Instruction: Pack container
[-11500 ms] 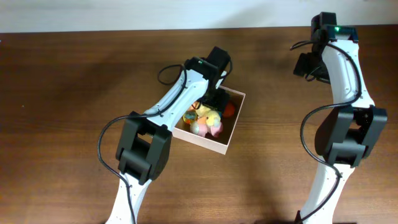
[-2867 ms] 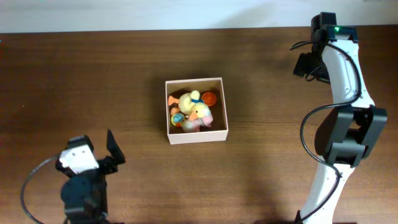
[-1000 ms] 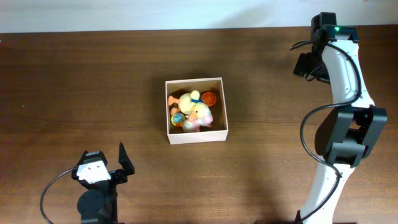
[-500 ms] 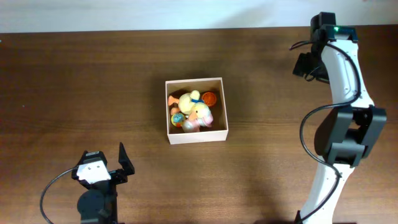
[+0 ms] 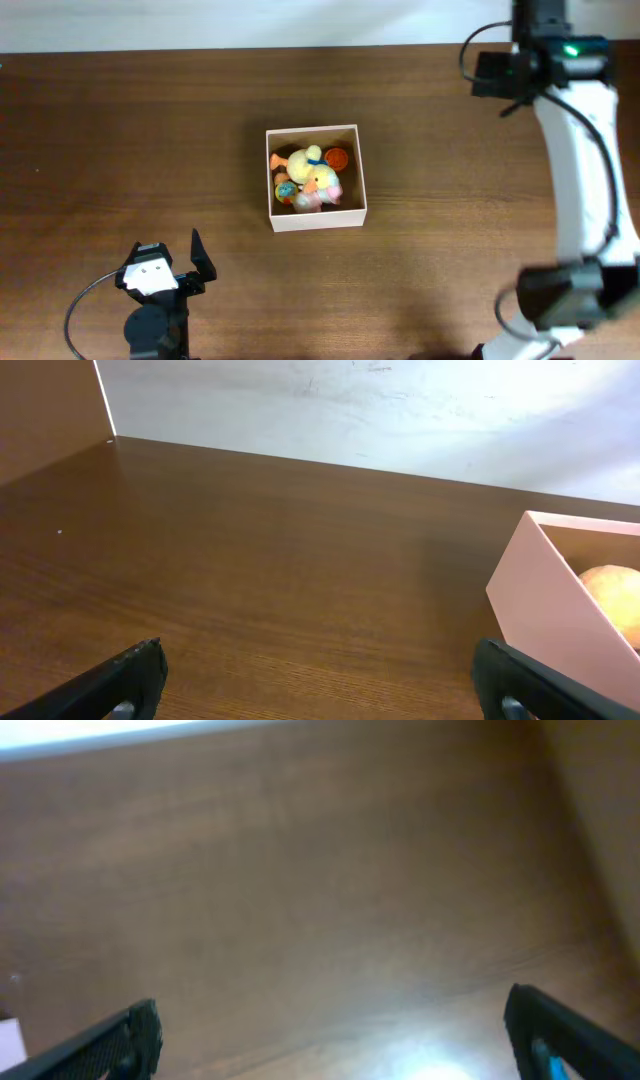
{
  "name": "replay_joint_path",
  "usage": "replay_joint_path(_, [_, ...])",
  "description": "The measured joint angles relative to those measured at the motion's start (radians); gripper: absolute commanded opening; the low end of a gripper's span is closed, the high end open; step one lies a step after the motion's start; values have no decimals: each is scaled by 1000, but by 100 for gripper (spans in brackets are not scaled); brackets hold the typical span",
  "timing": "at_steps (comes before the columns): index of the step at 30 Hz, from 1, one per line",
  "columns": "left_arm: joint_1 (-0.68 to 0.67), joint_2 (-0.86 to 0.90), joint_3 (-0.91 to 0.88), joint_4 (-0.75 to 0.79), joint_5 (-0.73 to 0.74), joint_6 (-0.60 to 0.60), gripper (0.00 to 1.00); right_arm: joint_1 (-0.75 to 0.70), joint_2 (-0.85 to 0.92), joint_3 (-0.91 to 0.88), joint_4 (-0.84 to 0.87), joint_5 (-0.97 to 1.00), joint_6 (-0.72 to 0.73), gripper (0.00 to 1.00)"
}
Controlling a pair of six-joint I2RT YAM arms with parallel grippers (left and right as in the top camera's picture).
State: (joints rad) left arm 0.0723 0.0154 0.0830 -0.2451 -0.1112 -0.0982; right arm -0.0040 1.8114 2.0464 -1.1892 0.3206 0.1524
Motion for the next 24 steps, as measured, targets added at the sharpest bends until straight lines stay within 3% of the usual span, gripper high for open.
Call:
replay_joint_path(11, [0,-1,0,2,0,0,99,-1,-582,-702,415,-67,-128,99])
replay_joint_path(24, [0,-1,-1,3,0,0,99,-1,-1226,-1316,633,-298,-212,99])
